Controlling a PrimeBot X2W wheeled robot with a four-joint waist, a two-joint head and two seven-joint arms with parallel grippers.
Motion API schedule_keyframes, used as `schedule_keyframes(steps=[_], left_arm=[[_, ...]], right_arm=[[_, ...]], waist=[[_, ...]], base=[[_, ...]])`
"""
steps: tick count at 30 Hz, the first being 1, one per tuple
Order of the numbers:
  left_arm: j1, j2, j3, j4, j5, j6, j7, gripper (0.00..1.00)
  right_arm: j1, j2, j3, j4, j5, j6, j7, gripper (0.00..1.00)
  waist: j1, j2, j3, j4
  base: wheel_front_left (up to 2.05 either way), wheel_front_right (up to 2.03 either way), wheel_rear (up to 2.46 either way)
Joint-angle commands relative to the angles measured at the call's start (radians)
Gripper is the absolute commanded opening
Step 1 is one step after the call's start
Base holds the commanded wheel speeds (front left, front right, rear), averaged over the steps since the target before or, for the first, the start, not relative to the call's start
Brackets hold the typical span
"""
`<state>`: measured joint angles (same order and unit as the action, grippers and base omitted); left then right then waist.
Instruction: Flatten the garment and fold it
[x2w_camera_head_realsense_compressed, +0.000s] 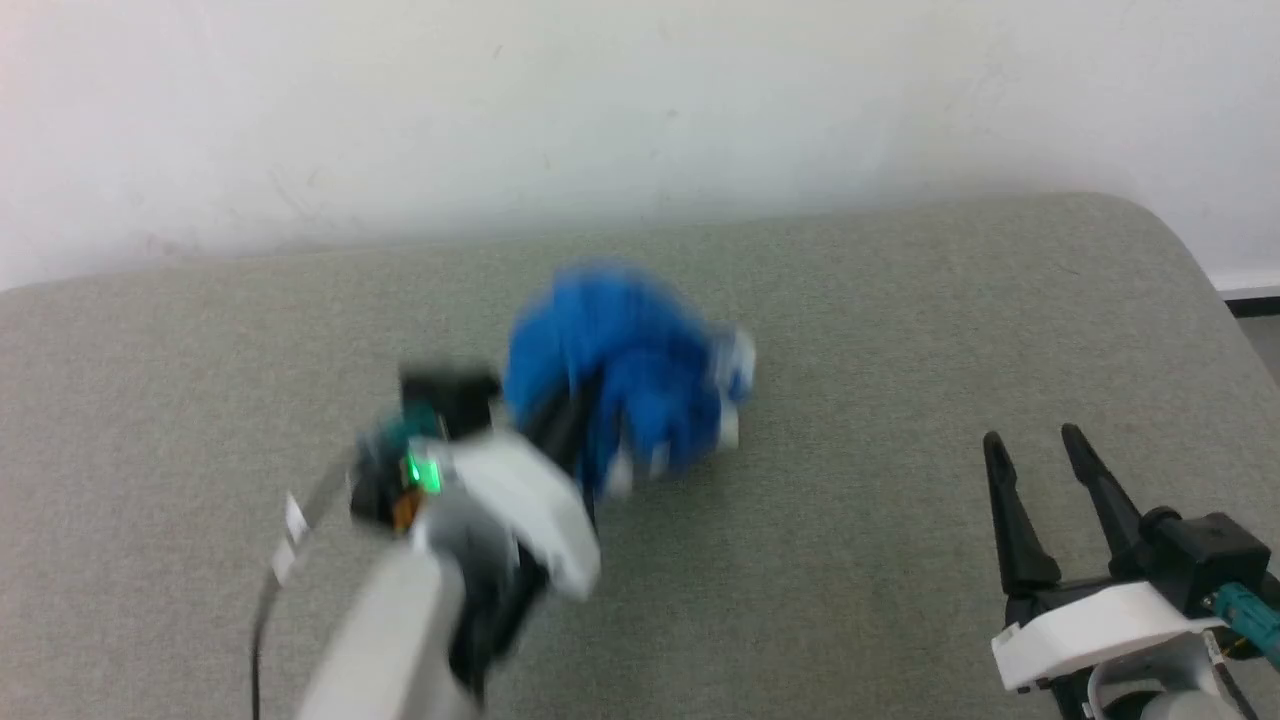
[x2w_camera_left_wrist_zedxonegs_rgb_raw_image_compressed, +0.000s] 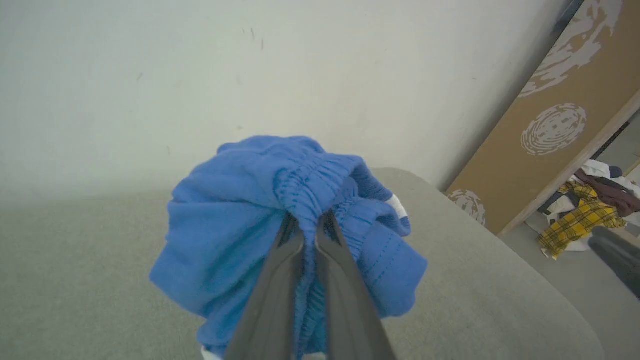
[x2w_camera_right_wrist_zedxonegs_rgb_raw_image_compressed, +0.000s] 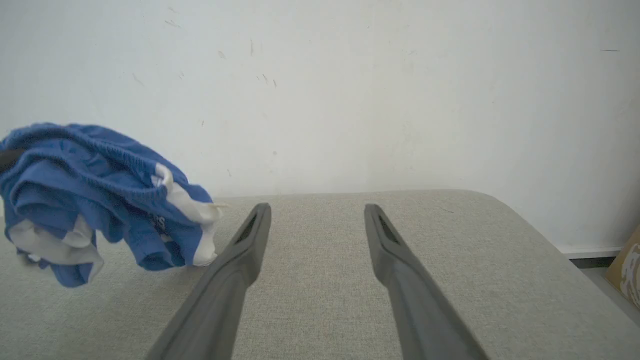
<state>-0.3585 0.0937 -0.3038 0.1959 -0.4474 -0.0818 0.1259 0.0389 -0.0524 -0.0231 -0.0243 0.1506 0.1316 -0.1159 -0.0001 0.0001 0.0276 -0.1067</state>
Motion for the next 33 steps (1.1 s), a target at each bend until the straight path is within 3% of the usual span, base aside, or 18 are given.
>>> schedule_keyframes(steps=[1,5,6,7,8,9,13,18,25,33], left_arm=[[0.04,0.002,-0.007,0.013,0.003,0.012,-0.005,0.0],[0.182,0.0,-0.062,0.08,0.021,0.017,-0.02,0.0],[0.205,-0.002,-0.075,0.09,0.019,0.012,-0.019,0.18],[0.223,-0.002,-0.089,0.098,0.02,0.008,-0.019,0.43],[0.235,-0.002,-0.099,0.102,0.022,0.006,-0.019,0.79],[0.242,-0.001,-0.106,0.102,0.025,0.004,-0.025,1.0],[0.242,0.008,-0.104,0.07,0.02,-0.002,-0.05,1.0],[0.202,0.03,-0.055,-0.041,0.041,0.014,-0.169,1.0],[0.204,0.07,0.027,-0.127,0.11,0.112,-0.305,1.0],[0.299,0.108,0.14,-0.139,0.136,0.209,-0.374,1.0]], right_arm=[[0.012,0.002,0.004,0.002,0.004,-0.001,-0.006,1.0],[0.018,0.002,0.016,0.005,0.008,-0.001,-0.005,1.0],[0.02,0.002,0.017,0.004,0.008,-0.001,-0.005,1.0],[0.021,0.002,0.02,0.003,0.005,-0.001,-0.003,1.0],[0.023,0.002,0.02,0.001,0.001,-0.001,-0.001,1.0],[0.023,0.002,0.019,-0.001,0.001,-0.001,-0.001,1.0],[0.024,0.002,0.008,-0.006,-0.002,-0.001,0.002,1.0],[0.028,0.002,-0.002,-0.011,-0.008,-0.001,0.006,1.0],[0.032,0.002,0.004,-0.02,-0.007,-0.001,0.014,1.0],[0.039,0.002,0.009,-0.022,-0.007,-0.001,0.036,1.0]], waist=[[0.0001,-0.0001,-0.005,-0.006],[0.0001,-0.0001,-0.007,-0.009],[0.0001,-0.0001,-0.007,-0.005],[0.0001,-0.0001,-0.008,-0.001],[0.0001,-0.0001,-0.006,0.004],[0.0001,-0.0001,-0.006,0.01],[0.0001,-0.0001,-0.003,0.034],[0.0001,-0.0001,-0.015,0.061],[0.0001,-0.0001,-0.017,0.084],[0.0001,-0.0001,-0.015,0.099]], base=[[0.0,0.0,0.0],[0.0,0.0,0.0],[0.0,0.0,0.0],[0.0,0.0,0.0],[0.0,0.0,0.0],[0.0,0.0,0.0],[0.0,0.0,0.0],[0.0,0.0,0.0],[0.0,0.0,0.0],[0.0,0.0,0.0]])
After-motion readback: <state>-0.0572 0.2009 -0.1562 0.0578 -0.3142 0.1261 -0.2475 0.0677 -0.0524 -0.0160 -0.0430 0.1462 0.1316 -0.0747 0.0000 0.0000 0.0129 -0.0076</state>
